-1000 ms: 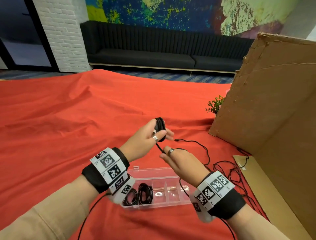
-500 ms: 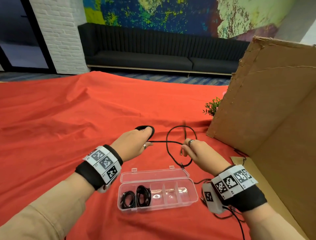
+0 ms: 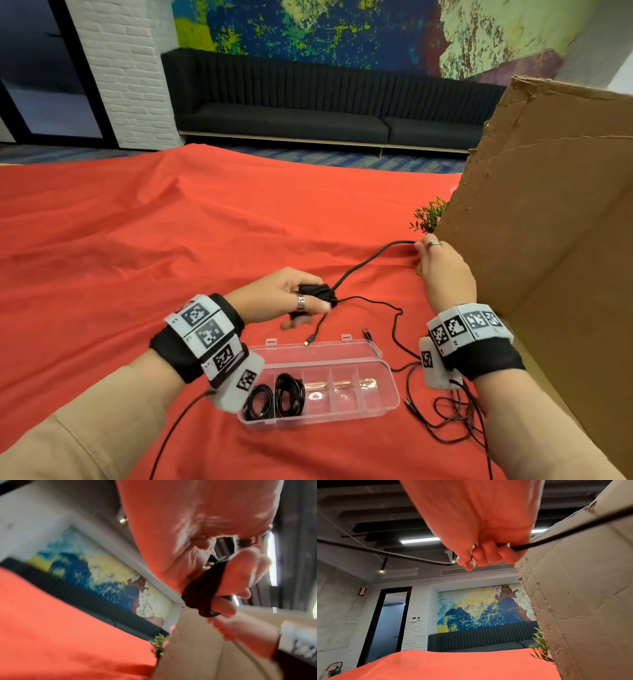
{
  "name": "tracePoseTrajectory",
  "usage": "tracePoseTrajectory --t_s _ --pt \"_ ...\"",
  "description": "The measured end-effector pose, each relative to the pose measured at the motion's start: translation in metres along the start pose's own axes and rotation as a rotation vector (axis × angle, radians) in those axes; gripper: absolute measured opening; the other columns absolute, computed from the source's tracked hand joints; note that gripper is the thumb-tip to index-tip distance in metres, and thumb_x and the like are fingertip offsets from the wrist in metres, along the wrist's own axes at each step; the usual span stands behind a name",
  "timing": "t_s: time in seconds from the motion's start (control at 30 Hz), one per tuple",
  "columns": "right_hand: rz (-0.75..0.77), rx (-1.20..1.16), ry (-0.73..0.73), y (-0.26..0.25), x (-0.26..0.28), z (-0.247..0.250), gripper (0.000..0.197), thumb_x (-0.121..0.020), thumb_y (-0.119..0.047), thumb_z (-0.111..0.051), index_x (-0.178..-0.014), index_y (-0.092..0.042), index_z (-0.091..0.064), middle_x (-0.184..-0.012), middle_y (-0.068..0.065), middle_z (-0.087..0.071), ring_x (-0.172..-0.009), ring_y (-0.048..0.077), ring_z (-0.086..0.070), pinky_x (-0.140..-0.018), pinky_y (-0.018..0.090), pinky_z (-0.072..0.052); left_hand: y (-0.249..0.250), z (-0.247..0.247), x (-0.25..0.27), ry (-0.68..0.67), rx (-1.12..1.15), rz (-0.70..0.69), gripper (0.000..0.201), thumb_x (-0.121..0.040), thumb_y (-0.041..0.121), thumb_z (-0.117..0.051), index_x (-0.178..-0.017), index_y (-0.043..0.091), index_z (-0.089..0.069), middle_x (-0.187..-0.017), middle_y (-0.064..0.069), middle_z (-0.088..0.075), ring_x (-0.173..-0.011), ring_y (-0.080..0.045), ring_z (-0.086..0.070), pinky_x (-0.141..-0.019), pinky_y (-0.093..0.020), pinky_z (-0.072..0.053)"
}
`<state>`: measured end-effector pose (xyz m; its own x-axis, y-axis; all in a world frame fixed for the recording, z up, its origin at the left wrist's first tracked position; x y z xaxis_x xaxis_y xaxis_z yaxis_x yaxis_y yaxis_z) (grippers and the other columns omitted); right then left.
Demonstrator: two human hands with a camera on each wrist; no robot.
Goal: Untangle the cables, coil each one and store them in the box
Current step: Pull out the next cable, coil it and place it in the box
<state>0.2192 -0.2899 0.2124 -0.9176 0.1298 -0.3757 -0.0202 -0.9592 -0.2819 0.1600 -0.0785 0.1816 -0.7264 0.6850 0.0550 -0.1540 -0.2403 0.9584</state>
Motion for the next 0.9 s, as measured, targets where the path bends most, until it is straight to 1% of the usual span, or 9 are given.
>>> tracePoseTrajectory --t_s 0.07,0.2,0.3,0.4,0.5,0.6,0.67,0.77,0.9 --pt "0.121 0.097 -0.006 -0.019 0.001 -0.01 0.026 -0.097 -0.028 -0.043 -0.104 -0.005 -0.055 -0.093 0.021 -0.058 -0.087 0.04 -0.059 -0.065 0.042 -0.042 0.016 -0.006 -0.002 0.018 0.275 -0.087 0.008 -0.083 0.011 -0.056 -0.086 0.006 -0.061 -0.049 0.001 -0.057 -0.037 -0.011 -0.045 -0.056 -0.029 -0.04" --pt "0.36 0.23 -0.154 -0.06 0.04 -0.045 0.019 -0.069 -0.024 -0.079 -0.076 -0.017 -0.062 -0.061 0.005 -0.057 -0.054 0.028 -0.06 -0.046 0.031 -0.043 0.037 0.024 -0.01 0.306 0.752 -0.257 0.015 -0.078 0.006 -0.059 -0.093 0.003 -0.06 -0.068 -0.002 -0.071 -0.041 -0.008 -0.052 -0.057 -0.018 -0.049" --pt "0.643 0.123 -0.157 -0.106 0.09 -0.051 0.014 -0.084 -0.037 -0.05 -0.077 -0.024 -0.05 -0.06 -0.002 -0.053 -0.055 0.023 -0.057 -0.049 0.029 -0.039 0.038 0.046 -0.018 0.486 0.79 -0.306 0.016 -0.095 0.008 -0.04 -0.098 0.007 -0.056 -0.089 -0.002 -0.073 -0.062 -0.01 -0.065 -0.069 -0.016 -0.052" --pt "0.784 -0.003 -0.163 -0.13 0.116 -0.039 0.03 -0.098 -0.043 -0.025 -0.08 -0.025 -0.041 -0.062 -0.006 -0.052 -0.059 0.016 -0.053 -0.058 0.028 -0.03 0.03 0.052 -0.025 0.53 0.323 -0.293 0.016 -0.097 0.006 -0.04 -0.095 0.016 -0.052 -0.098 -0.006 -0.067 -0.078 -0.007 -0.069 -0.081 -0.021 -0.05" --pt "0.707 -0.15 -0.127 -0.116 0.1 -0.009 0.032 -0.096 -0.042 -0.033 -0.077 -0.022 -0.049 -0.061 -0.006 -0.058 -0.06 0.017 -0.056 -0.06 0.029 -0.027 0.006 0.04 -0.025 0.422 -0.347 -0.159 0.017 -0.098 0.016 -0.041 -0.084 0.022 -0.048 -0.079 0.0 -0.066 -0.07 0.005 -0.06 -0.075 -0.027 -0.043" --pt "0.585 -0.196 -0.066 -0.086 0.065 0.015 0.038 -0.09 -0.043 -0.038 -0.073 -0.018 -0.06 -0.065 -0.001 -0.062 -0.061 0.025 -0.062 -0.061 0.03 -0.03 -0.023 0.022 -0.02 0.221 -0.518 0.033 0.025 -0.095 0.036 -0.045 -0.083 0.015 -0.049 -0.069 0.002 -0.064 -0.059 -0.009 -0.06 -0.067 -0.031 -0.047" --pt "0.566 -0.144 -0.045 -0.077 0.051 0.019 0.042 -0.088 -0.047 -0.037 -0.076 -0.016 -0.063 -0.067 0.001 -0.058 -0.061 0.027 -0.06 -0.062 0.031 -0.034 -0.027 0.008 -0.016 0.093 -0.393 0.101 0.029 -0.089 0.041 -0.055 -0.079 0.014 -0.052 -0.062 0.002 -0.061 -0.052 -0.016 -0.055 -0.061 -0.031 -0.047" --pt "0.494 -0.094 -0.079 -0.068 0.038 0.009 0.05 -0.087 -0.053 -0.029 -0.082 -0.014 -0.061 -0.071 0.004 -0.053 -0.067 0.029 -0.058 -0.063 0.036 -0.037 -0.011 -0.006 -0.011 -0.03 -0.123 0.061 0.021 -0.089 0.026 -0.061 -0.071 0.016 -0.058 -0.046 0.002 -0.052 -0.038 -0.016 -0.043 -0.054 -0.024 -0.042" --pt "0.463 -0.109 -0.214 -0.071 0.045 -0.02 0.059 -0.086 -0.057 -0.015 -0.089 -0.012 -0.053 -0.08 0.009 -0.055 -0.079 0.034 -0.058 -0.067 0.041 -0.042 0.022 0.01 -0.011 0.135 0.47 -0.122 0.016 -0.085 0.014 -0.048 -0.083 0.005 -0.061 -0.04 0.002 -0.05 -0.032 -0.009 -0.041 -0.058 -0.018 -0.049"
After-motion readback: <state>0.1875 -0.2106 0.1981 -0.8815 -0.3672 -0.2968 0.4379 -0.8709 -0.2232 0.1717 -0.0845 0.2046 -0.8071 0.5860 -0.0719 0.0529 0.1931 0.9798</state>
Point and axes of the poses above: each hand's wrist, its own x-axis away from the middle knuckle, its own z-axis out of the back of the hand, y = z × x, the point moved 10 cm from there along -x, towards the middle knuckle
